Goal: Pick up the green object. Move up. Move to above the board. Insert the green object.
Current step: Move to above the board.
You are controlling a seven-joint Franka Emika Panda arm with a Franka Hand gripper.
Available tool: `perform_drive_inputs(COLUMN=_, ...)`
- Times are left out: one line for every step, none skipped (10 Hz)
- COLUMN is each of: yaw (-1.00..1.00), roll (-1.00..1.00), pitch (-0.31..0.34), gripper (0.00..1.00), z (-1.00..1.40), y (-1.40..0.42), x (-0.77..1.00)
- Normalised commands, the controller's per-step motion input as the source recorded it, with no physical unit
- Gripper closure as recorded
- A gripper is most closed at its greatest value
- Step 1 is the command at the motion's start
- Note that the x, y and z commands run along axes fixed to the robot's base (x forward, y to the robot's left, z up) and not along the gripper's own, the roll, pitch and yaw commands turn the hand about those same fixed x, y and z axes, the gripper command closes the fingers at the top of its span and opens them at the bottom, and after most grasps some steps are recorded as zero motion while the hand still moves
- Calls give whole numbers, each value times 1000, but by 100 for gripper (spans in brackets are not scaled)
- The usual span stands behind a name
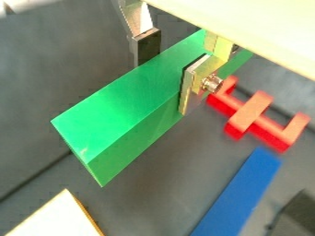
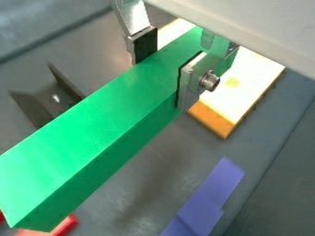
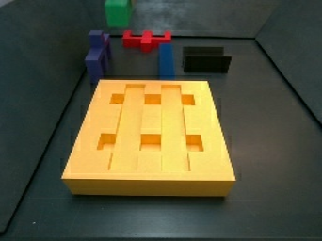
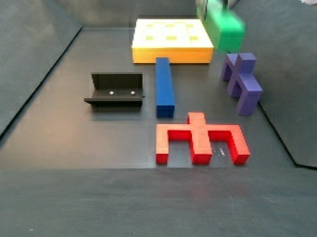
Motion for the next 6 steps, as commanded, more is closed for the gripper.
perform_drive_inputs(yaw=-10, roll=-52, pitch=71, gripper=100, z=1400, y=-5, x=11)
perform_drive_inputs(yaw=-7, roll=-52, pitch=61, gripper=100, z=1400, y=-7, x=12)
perform_drive_inputs(yaw=-6, roll=-49, pitch=64, gripper=100, z=613, y=-3, x=20)
perform_drive_inputs(yaw=-6, roll=-43, pitch=59, gripper=100, z=235, y=0, x=37)
perform_drive_inputs(yaw=-163, roll=-17, pitch=106, gripper=100, z=272, y=-1400, x=563)
perform_drive_inputs(yaw=-157, roll=-6, pitch=114, gripper=100, z=267, y=-1400, x=553)
